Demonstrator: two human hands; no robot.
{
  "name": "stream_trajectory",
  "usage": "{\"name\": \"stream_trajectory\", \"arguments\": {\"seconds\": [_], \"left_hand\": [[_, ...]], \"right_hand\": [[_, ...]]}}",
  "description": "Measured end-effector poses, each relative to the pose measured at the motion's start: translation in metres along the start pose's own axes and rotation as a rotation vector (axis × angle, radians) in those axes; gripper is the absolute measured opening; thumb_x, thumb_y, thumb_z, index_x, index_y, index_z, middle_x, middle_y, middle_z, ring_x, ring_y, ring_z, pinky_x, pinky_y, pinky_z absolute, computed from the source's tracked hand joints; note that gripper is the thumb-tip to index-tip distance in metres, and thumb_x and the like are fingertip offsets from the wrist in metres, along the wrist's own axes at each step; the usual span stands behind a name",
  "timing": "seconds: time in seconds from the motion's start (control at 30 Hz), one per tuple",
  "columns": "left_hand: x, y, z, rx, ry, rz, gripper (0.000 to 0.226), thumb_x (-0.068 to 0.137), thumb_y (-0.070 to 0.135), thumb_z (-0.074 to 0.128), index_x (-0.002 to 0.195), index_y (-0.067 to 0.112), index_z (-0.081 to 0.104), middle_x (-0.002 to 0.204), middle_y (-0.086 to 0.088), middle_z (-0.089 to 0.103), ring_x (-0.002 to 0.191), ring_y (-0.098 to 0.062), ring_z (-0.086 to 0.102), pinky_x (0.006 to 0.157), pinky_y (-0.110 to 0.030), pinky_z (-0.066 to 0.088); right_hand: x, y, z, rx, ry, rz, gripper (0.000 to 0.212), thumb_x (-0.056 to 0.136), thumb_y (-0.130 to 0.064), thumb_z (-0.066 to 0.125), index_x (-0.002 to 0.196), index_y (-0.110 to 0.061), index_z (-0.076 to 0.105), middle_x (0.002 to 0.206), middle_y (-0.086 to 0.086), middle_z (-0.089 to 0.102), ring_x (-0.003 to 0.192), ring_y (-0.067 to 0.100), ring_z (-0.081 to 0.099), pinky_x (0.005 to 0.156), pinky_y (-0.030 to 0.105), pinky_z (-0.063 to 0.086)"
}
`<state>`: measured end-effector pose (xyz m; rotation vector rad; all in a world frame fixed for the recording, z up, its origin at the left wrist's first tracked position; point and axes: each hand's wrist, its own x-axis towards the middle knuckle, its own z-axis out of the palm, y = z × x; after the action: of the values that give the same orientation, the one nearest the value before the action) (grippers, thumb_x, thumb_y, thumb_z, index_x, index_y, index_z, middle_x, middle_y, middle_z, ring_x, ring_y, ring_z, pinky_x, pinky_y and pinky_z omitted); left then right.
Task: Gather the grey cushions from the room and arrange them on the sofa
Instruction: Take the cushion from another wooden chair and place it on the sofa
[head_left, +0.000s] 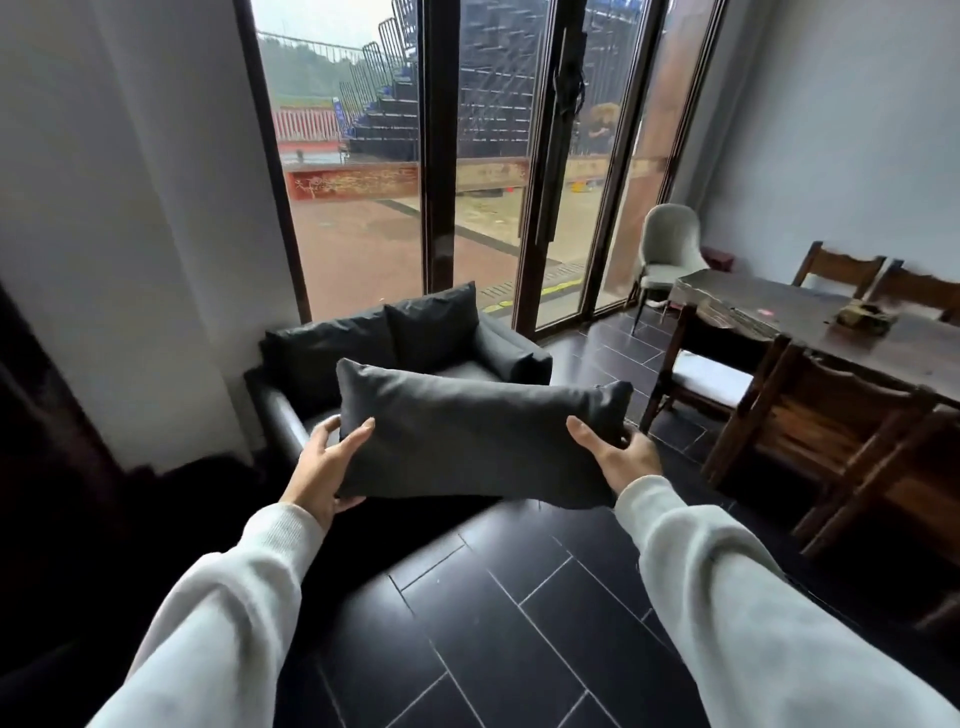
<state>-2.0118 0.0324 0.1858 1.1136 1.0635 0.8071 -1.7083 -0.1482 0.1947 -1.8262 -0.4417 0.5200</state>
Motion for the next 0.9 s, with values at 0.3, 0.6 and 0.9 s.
{"name": "stream_trajectory", "arguments": {"seconds": [0.3, 0.6, 0.9], "left_hand": [[0.161, 0.040, 0.090, 0.131, 0.112, 0.060, 0.051, 0.094, 0.049, 0.071, 0.136, 0.028, 0.052, 0.113, 0.007, 0.070, 0.087, -0.005, 0.071, 0.077, -0.037, 0.058], [0.322, 0.050, 0.101, 0.192, 0.175, -0.032, 0.092, 0.058, 0.097, 0.060, 0.138, 0.052, 0.048, 0.120, 0.020, 0.066, 0.105, -0.005, 0.065, 0.074, -0.037, 0.055], [0.545, 0.069, 0.066, 0.164, 0.214, -0.170, 0.111, 0.059, 0.097, 0.051, 0.155, 0.043, 0.036, 0.152, 0.006, 0.053, 0.133, -0.028, 0.055, 0.095, -0.051, 0.052]], "right_hand": [[0.205, -0.037, 0.049, -0.062, -0.088, -0.001, 0.083, 0.061, -0.076, 0.085, 0.119, -0.021, 0.065, 0.118, 0.000, 0.068, 0.117, 0.027, 0.065, 0.105, 0.038, 0.050], [0.352, -0.056, 0.150, -0.083, -0.194, -0.030, 0.116, 0.042, -0.085, 0.079, 0.140, -0.027, 0.058, 0.135, 0.002, 0.068, 0.124, 0.024, 0.064, 0.110, 0.043, 0.049], [0.514, -0.105, 0.311, -0.102, -0.235, 0.024, 0.090, 0.055, -0.059, 0.093, 0.129, -0.021, 0.062, 0.120, 0.002, 0.071, 0.115, 0.026, 0.067, 0.107, 0.043, 0.052]]}}
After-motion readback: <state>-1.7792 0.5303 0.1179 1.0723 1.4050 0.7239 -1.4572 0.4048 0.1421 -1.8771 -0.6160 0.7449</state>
